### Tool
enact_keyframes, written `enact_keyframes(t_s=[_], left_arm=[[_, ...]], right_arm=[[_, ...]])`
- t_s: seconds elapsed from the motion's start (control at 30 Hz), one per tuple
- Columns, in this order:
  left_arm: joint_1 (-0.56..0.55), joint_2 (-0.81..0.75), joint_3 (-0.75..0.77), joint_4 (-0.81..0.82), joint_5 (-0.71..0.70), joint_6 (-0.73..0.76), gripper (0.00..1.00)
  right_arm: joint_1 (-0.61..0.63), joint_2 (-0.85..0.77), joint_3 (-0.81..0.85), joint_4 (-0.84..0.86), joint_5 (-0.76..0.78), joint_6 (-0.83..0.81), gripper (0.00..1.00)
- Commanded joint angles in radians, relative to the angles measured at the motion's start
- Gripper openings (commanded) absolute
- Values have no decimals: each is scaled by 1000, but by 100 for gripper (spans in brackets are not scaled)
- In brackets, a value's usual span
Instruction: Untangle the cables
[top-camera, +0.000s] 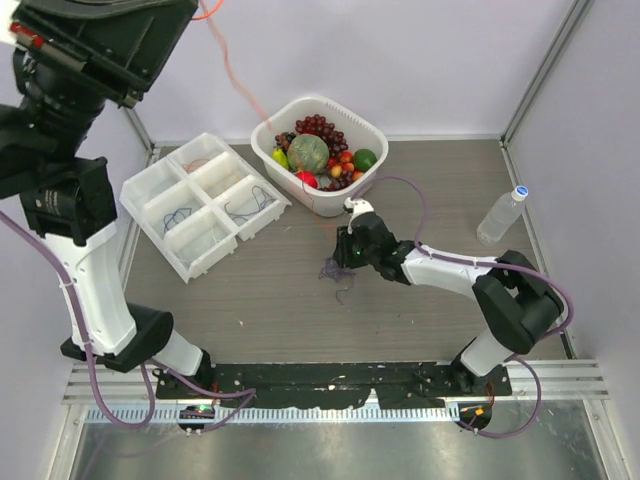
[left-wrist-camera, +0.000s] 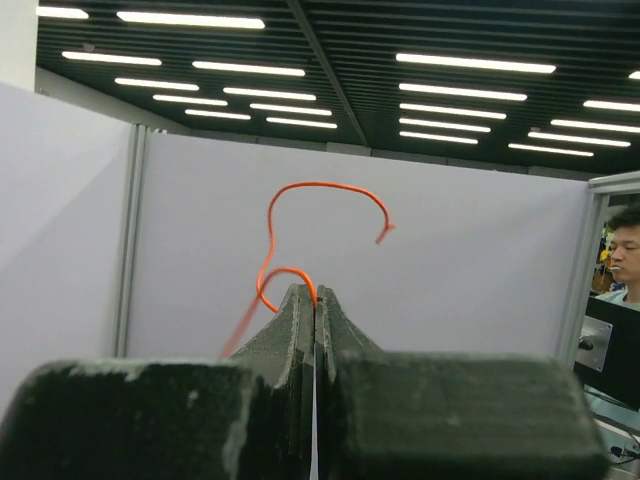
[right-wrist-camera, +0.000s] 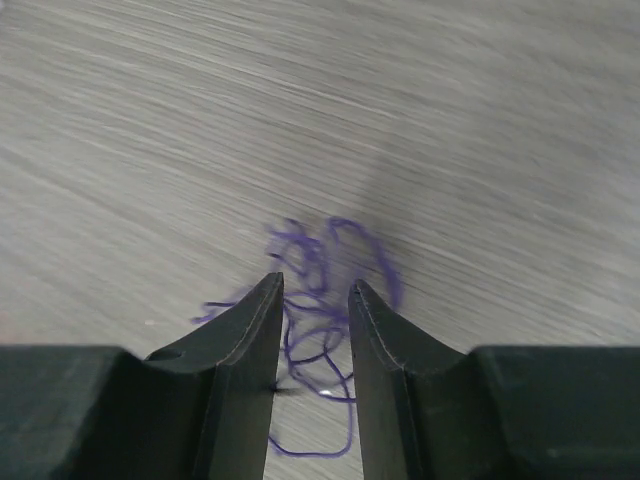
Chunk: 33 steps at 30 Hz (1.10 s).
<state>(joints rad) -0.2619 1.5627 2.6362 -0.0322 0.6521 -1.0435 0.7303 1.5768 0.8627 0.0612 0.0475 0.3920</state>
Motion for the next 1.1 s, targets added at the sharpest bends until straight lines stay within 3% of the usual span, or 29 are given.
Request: enact_keyframes(t_s=[0.0,0.2,0.3,0.4,0.5,0.57,0.7,0.87,1.07], left_arm=[[47,-38,-2,106,43,-79,0],[56,-56,-93,48,34,-53,0],[55,-46,-119,35,34,-38,0],[55,-53,-177,-73,29,14,0],[56,-59,-193,-260,-5,164,0],[56,-78,-212,-384,-64,256,0],[56,-130,-289,-558,-198,374,0],[56,-196,-433,-664,-322,410,0],[56,-228,-597,-683,-327,370,0]], right_arm=[[-80,-64,-86,65,41,93,38],[-120,-238,-204,-23,81,84,38],[-123,-323,-238,-84,80,74,43],[-123,-383,-241,-97,-86,16,51],[-112,-402,-196,-106,-185,-15,60],[-103,-379,-148,-101,-242,-33,61],[-89,-275,-65,-32,-359,-6,54],[-57,-10,18,12,-413,56,31],[-66,140,33,19,-430,127,29]])
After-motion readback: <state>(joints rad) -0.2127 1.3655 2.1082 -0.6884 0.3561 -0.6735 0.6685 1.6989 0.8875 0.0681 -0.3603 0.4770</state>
